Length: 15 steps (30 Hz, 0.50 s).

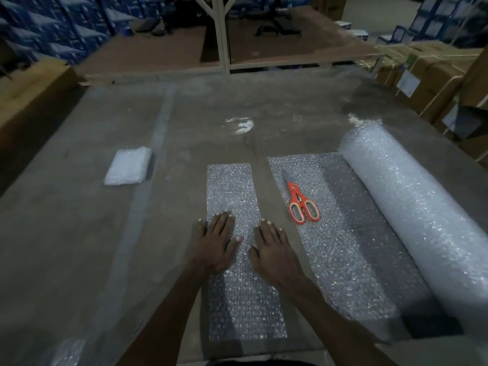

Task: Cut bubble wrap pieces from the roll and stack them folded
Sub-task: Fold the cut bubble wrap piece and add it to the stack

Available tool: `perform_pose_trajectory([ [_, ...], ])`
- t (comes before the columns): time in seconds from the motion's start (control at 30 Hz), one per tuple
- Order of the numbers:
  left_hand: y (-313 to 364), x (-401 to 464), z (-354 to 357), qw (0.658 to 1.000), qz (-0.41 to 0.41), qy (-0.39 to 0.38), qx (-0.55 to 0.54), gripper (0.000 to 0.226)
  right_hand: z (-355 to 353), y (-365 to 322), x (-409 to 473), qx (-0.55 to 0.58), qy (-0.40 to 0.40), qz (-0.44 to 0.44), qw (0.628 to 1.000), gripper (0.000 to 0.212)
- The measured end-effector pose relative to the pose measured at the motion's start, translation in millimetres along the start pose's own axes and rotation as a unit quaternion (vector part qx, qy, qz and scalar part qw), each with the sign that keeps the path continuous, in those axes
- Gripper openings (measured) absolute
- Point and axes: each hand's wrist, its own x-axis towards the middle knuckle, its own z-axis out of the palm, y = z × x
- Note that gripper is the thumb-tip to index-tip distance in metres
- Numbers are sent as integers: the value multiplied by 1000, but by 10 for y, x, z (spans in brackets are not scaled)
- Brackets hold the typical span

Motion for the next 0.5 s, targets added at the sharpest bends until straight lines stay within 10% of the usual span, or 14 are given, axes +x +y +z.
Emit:
perform_pose_trajectory([
  [0.5,-877,-863,169,998,35,1,-47,80,122,-855,126,-21,-118,68,990,79],
])
